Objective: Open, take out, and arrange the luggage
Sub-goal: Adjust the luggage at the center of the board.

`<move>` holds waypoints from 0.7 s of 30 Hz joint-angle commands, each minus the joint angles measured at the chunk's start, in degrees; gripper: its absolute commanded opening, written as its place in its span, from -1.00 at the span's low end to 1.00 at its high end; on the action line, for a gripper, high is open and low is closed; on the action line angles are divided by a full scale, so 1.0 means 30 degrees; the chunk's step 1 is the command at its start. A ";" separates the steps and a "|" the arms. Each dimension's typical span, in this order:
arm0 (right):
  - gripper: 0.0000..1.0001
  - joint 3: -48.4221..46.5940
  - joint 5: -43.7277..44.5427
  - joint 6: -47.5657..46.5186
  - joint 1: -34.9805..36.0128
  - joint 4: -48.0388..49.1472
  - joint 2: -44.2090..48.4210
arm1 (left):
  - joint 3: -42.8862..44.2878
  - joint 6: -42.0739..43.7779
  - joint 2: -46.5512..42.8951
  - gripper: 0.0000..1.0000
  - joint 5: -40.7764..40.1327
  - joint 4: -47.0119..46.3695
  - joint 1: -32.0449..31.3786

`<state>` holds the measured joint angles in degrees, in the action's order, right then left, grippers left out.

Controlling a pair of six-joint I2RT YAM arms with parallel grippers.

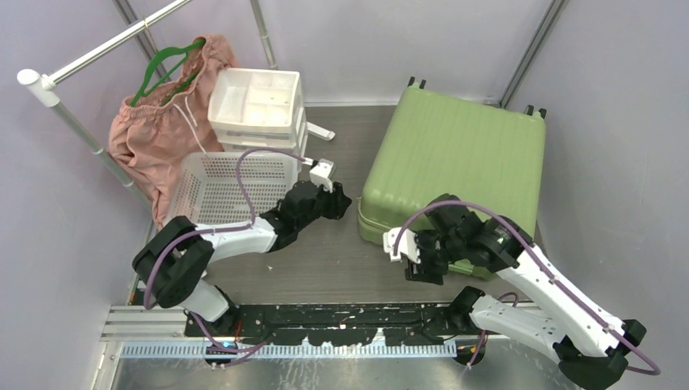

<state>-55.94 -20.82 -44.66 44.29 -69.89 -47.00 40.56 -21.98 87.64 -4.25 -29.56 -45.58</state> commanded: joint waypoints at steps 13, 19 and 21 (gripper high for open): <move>0.21 -1.1742 -0.2339 0.4707 -1.5773 0.3932 -0.5099 | -0.0776 -0.2721 -0.7696 0.12 0.2205 0.4479 0.0242; -0.22 -1.5273 -0.1791 0.3198 -2.3471 0.4384 -1.0101 | -0.0894 -0.2511 -0.8032 0.42 0.1549 0.3829 0.0737; -0.34 -1.5545 -0.0447 0.2541 -2.4985 0.5121 -1.1293 | -0.0510 -0.2322 -0.7773 0.40 0.1620 0.4252 0.0985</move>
<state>-99.50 -27.68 -33.45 -23.70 -58.37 -75.68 37.45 -29.43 64.42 0.08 -15.81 -44.16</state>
